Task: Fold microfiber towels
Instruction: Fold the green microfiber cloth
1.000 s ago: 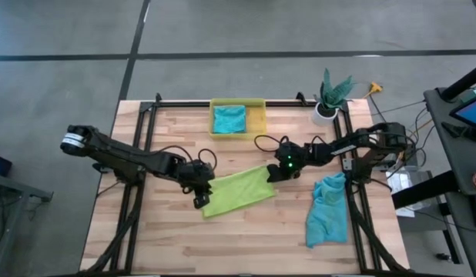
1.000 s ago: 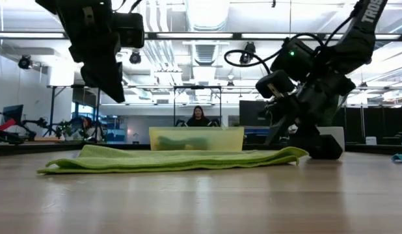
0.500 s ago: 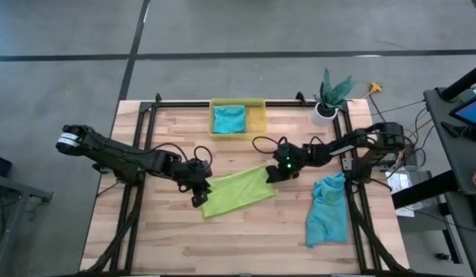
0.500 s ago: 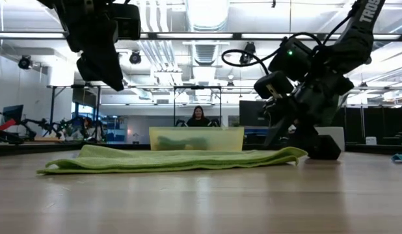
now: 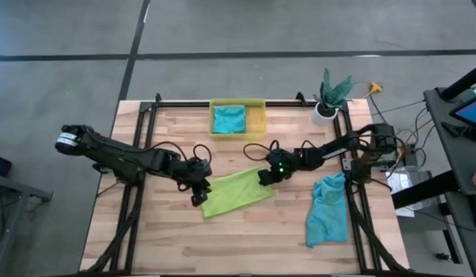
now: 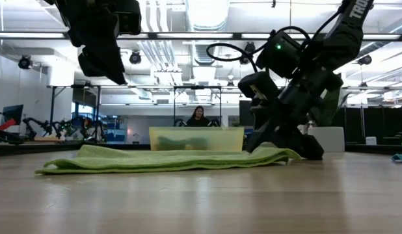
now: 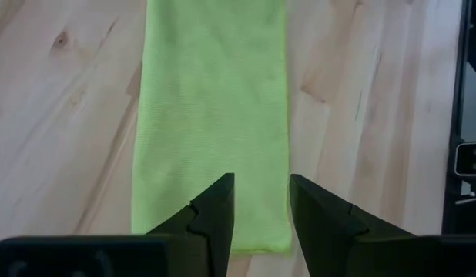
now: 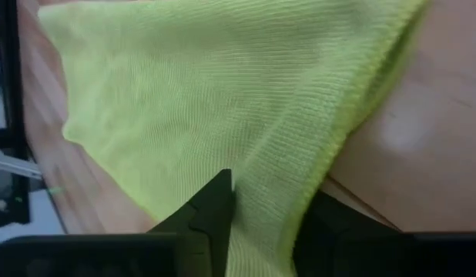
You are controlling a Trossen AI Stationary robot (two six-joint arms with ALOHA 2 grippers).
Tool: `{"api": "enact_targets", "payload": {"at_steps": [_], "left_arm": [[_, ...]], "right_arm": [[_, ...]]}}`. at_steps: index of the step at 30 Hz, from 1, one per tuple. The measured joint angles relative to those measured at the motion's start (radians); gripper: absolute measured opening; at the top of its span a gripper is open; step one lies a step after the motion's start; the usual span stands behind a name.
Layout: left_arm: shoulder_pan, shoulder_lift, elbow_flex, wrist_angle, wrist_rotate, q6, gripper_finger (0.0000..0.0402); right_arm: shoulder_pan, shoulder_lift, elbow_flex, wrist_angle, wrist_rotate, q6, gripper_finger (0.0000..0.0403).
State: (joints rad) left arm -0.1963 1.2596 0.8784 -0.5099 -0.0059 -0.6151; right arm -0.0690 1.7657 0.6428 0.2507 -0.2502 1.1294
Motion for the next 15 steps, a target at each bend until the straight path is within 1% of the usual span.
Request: {"api": "enact_targets", "payload": {"at_steps": [3, 7, 9, 11, 15], "left_arm": [[0.0, -0.008, 0.0, -0.019, 0.0, 0.0, 0.0111], [0.0, -0.02, 0.0, -0.032, -0.002, 0.003, 0.0111], [0.0, -0.025, -0.001, -0.041, -0.005, 0.012, 0.0111], [0.0, -0.031, 0.004, -0.056, -0.007, 0.019, 0.0111], [0.003, -0.06, 0.005, -0.079, -0.024, 0.02, 0.0111]], "right_arm": [[0.001, -0.009, 0.017, -0.017, 0.011, -0.046, 0.0069], [-0.001, -0.03, 0.061, -0.095, 0.033, -0.113, 0.0018], [-0.003, -0.041, 0.095, -0.164, 0.035, -0.142, 0.0012], [-0.003, -0.053, 0.14, -0.268, 0.033, -0.177, 0.001], [-0.01, -0.057, 0.265, -0.551, 0.034, -0.303, 0.001]]}}
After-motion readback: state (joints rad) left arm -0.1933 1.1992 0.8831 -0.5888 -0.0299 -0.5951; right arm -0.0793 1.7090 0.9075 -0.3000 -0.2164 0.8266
